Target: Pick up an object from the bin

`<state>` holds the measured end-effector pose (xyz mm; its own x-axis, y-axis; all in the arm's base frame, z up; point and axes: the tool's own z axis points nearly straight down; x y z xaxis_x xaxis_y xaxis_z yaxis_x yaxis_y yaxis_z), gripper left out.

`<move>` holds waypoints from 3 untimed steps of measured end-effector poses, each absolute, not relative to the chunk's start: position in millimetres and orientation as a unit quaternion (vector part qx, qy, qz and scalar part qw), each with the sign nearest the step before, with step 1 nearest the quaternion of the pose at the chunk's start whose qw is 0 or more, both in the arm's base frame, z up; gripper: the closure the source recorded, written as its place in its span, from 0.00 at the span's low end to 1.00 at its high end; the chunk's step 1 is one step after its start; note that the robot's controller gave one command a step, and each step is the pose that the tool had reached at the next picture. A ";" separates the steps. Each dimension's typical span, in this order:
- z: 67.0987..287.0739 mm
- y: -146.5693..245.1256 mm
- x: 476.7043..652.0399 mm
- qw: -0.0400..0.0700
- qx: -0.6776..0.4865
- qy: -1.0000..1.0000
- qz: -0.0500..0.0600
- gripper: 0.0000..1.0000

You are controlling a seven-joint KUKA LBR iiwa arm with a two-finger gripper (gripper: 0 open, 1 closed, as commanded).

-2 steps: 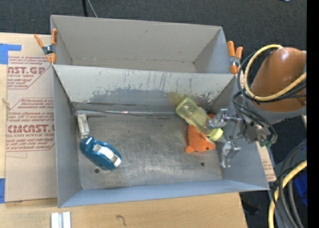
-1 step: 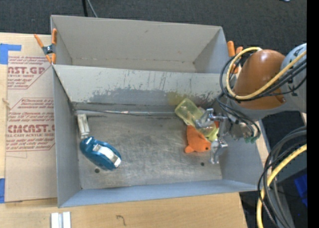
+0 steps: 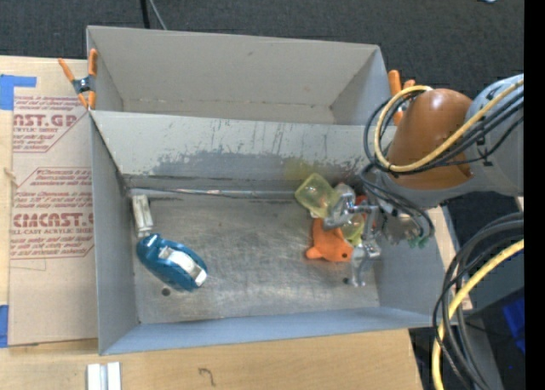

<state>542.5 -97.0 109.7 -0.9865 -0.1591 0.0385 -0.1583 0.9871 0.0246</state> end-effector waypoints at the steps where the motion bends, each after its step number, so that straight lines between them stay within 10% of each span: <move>1: 140.5 -84.4 544.1 0.005 0.150 -0.989 -0.002 0.00; 2: 142.5 -72.4 543.9 -0.009 0.189 -0.982 0.002 0.00; 3: 73.8 -103.6 588.5 -0.007 0.251 -0.968 0.000 1.00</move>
Offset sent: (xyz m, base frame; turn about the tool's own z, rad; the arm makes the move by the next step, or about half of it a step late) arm -0.0130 0.0417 -0.0397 -0.2633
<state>588.5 -103.6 73.8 -0.8739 -0.4859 -0.0137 -0.4859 0.8740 -0.0029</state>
